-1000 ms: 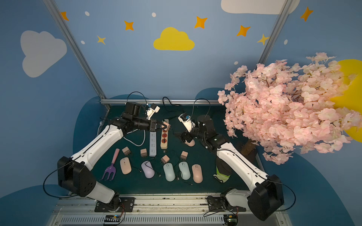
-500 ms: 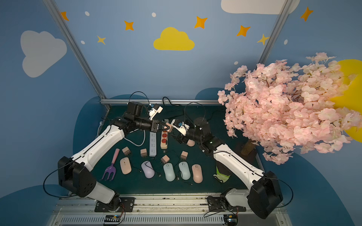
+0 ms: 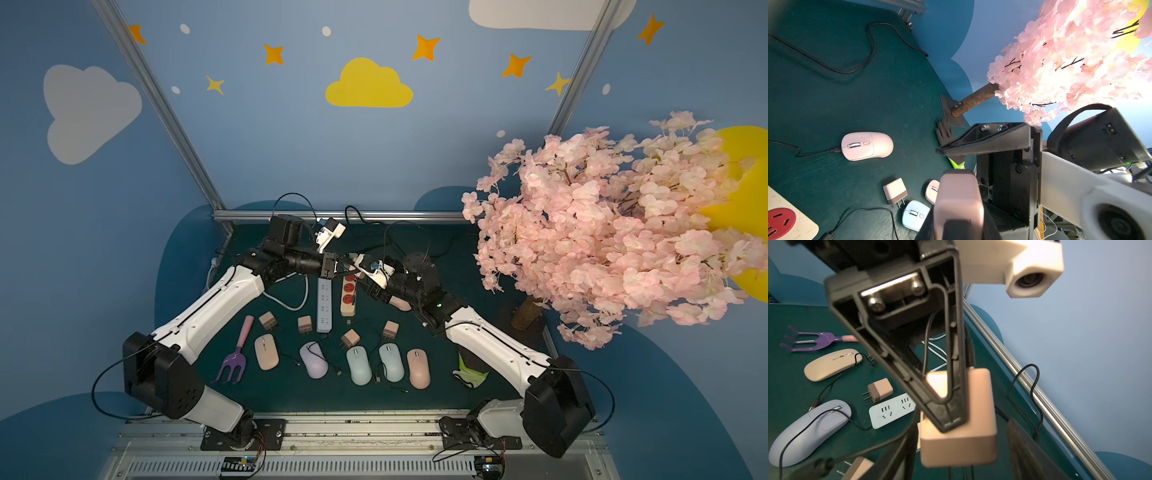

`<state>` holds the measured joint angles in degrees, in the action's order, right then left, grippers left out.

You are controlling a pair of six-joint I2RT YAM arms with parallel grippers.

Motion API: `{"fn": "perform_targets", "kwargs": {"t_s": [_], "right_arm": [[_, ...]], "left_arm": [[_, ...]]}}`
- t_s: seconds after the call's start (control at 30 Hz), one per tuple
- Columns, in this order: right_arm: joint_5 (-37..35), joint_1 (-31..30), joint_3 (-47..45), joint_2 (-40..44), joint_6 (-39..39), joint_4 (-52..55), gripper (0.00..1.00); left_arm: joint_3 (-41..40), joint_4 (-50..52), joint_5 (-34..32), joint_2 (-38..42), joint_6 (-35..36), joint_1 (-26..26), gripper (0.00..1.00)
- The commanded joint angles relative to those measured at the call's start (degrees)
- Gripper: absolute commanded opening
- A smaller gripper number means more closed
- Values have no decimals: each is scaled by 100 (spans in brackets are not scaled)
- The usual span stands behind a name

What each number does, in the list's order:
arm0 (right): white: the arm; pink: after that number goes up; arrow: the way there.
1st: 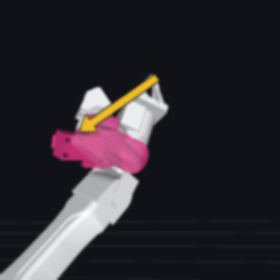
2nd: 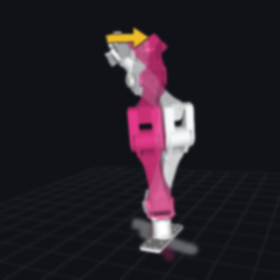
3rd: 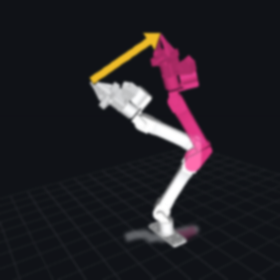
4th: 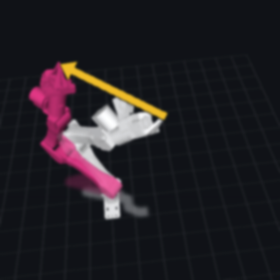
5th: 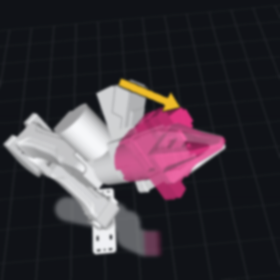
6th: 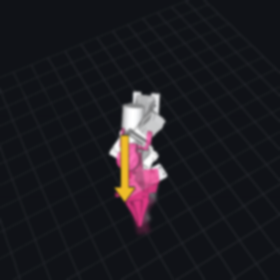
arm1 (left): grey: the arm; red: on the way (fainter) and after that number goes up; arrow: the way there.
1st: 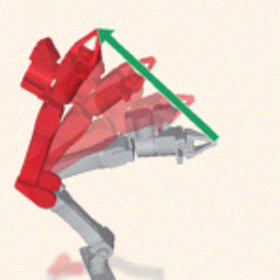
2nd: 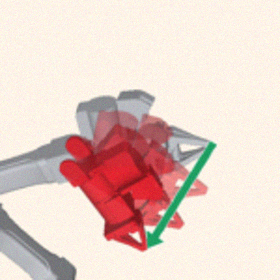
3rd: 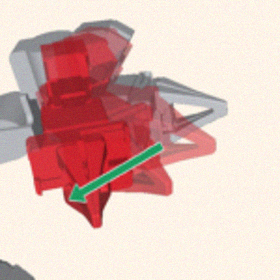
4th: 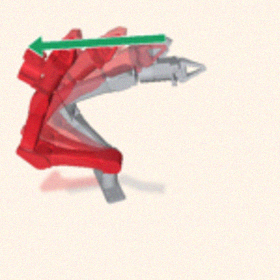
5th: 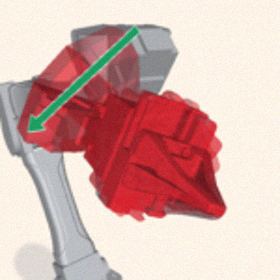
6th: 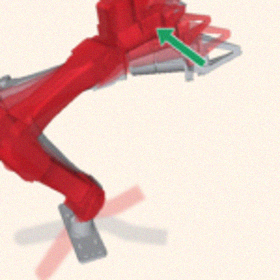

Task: Unplug the wireless mouse
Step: Remove the power cord from the plug.

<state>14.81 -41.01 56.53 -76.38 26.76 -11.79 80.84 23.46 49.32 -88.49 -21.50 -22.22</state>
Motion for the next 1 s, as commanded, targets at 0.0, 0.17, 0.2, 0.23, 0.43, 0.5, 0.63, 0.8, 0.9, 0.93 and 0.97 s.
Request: {"fn": "perform_targets", "kwargs": {"t_s": [0.0, 0.17, 0.2, 0.23, 0.43, 0.5, 0.63, 0.8, 0.9, 0.93, 0.97], "right_arm": [[-101, -59, -95, -53, -117, -344, 65], [-66, -79, -90, -49, -147, -394, 64], [-53, -89, -98, -42, -152, -406, 62], [-48, -90, -101, -27, -154, -412, 61], [30, -107, -90, -12, -189, -399, 57], [42, -117, -80, -25, -202, -394, 52], [57, -120, -73, -29, -211, -378, 38], [16, -119, -72, -17, -207, -309, 14], [-47, -126, -59, 9, -173, -178, 10], [-72, -118, -63, 8, -149, -123, 10], [-124, -123, -57, 20, -140, -68, 10]], "left_arm": [[-20, -93, 148, -28, -35, -26, 4], [-22, -51, 131, -53, -13, -23, 4], [-15, -44, 137, -68, -19, -24, 4], [-9, -37, 146, -74, -13, -23, 4], [11, -23, 122, -120, -17, -26, 4], [11, -22, 143, -125, -19, -20, 4], [11, 7, 109, -127, 1, -21, 4], [28, -20, 46, -119, 7, -23, 25], [46, 30, -158, -27, 84, -12, 50], [37, 52, -226, 9, 99, -7, 54], [21, 62, -308, 60, 124, 14, 57]]}}
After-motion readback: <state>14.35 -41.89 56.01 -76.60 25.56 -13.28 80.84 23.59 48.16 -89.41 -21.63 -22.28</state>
